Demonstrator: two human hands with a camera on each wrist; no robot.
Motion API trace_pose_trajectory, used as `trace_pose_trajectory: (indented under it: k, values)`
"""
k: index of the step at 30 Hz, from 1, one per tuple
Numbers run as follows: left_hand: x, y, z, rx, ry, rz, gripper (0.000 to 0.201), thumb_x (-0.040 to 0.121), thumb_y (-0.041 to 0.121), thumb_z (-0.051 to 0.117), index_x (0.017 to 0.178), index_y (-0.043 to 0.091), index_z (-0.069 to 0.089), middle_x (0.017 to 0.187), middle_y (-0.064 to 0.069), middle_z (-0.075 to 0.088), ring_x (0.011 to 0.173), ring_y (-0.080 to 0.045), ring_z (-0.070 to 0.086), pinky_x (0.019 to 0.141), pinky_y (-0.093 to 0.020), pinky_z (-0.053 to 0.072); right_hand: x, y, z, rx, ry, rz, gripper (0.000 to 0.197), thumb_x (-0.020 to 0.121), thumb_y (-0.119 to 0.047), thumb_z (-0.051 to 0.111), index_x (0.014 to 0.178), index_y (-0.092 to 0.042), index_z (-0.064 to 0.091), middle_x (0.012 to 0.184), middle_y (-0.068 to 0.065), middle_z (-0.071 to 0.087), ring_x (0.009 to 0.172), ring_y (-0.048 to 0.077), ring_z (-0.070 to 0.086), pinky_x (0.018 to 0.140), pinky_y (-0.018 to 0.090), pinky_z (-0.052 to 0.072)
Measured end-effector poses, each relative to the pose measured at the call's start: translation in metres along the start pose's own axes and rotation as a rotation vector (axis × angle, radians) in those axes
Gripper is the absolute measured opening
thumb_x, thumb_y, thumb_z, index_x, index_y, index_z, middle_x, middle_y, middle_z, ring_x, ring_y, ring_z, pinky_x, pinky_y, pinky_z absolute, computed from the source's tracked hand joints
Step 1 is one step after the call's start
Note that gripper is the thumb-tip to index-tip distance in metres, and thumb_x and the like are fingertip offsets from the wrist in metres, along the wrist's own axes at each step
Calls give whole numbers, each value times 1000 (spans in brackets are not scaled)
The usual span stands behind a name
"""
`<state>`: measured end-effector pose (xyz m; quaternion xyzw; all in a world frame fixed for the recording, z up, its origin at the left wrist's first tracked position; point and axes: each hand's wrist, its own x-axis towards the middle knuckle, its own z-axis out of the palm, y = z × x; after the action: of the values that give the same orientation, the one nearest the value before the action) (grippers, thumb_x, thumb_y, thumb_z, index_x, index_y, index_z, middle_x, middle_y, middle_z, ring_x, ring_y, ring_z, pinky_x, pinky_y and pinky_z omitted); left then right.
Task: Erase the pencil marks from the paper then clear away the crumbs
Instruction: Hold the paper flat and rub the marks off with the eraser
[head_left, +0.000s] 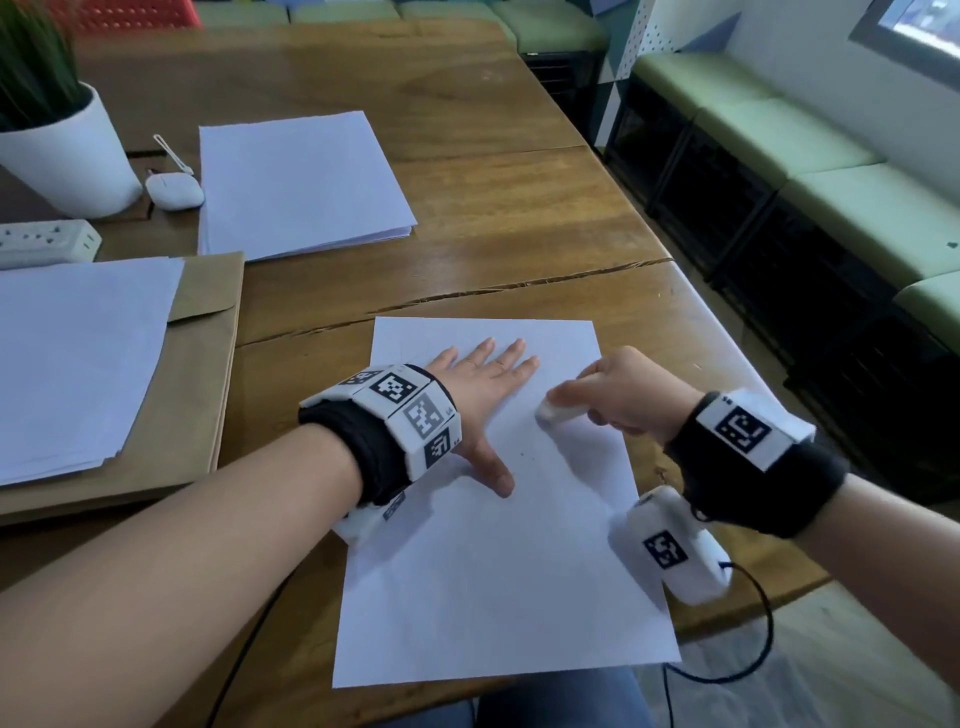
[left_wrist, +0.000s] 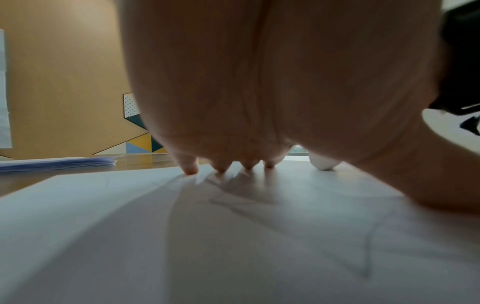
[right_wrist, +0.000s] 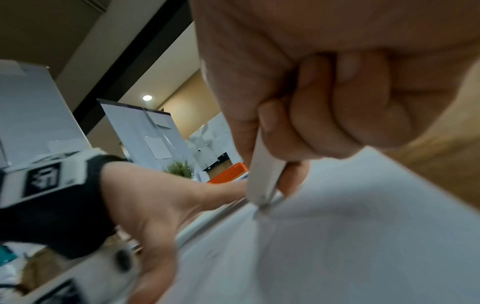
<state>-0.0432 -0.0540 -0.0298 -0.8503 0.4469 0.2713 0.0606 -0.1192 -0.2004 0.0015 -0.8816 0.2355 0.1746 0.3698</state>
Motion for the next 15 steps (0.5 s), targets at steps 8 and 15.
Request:
trace_pose_trajectory:
  k: [8,15]
  values:
    - [1,-1,0,9,-14,1,130,63,61,73,147,24,-20,155,4,-26,144,-20,-20,116,-45,-6,-9,4,0,-76,-163,17,33,74,-37,70,59,-12,53,46,-2,46,41,15,29,41,20,23]
    - [0,-1,1,12,-13,-1,130,63,62,73,147,24,-20,155,4,-26,144,-21,-20,116,-45,-5,-22,2,10,-256,-366,12,31,69,-42,71,62,-15,58,47,-4,44,45,15,29,43,22,24]
